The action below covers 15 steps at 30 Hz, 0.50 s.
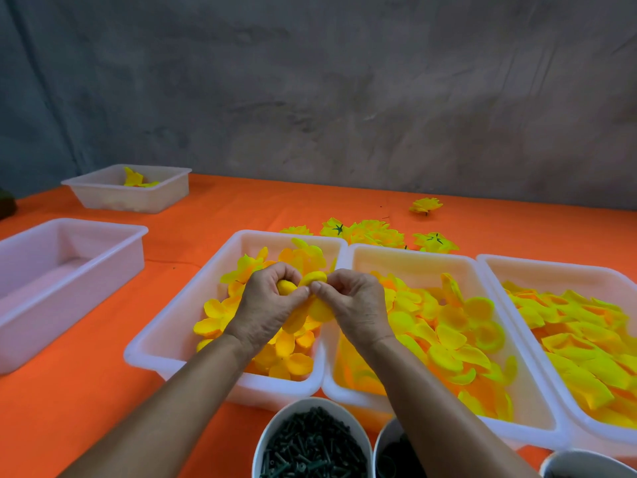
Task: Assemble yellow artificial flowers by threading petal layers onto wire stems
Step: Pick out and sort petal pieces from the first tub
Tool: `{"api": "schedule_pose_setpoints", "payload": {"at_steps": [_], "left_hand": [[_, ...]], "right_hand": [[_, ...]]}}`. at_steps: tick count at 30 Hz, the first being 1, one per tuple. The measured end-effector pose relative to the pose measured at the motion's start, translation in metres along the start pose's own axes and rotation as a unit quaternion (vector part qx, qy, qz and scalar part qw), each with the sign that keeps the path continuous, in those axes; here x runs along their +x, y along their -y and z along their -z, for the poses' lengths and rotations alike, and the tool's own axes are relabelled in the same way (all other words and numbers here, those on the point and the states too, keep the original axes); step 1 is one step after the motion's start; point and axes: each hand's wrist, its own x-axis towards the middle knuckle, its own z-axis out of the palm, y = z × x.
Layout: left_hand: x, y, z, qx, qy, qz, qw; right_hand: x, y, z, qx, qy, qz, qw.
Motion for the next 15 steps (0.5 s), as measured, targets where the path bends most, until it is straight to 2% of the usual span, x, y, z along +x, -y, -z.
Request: {"api": "schedule_pose_setpoints", "payload": {"at_steps": [2,7,15], "left_hand": [[-0.0001,-0.0007,-0.0018,-0.009,-0.011,0.004,1.000],[0.0012,-0.0036,-0.0010,-0.181,0.003,0.117,0.977],[0.0001,-0.0002,0.0004,-0.095,-0.020,0.075,0.992]], "right_hand": [[0.0011,-0.0010,0.0013,0.035,0.000,-0.011,0.999],[0.0041,-0.0033,0.0038,0.106,-0.044,-0.009,0.993],[0.0019,0.0023,0.0031,0.054,0.010,0.004,0.998]]}}
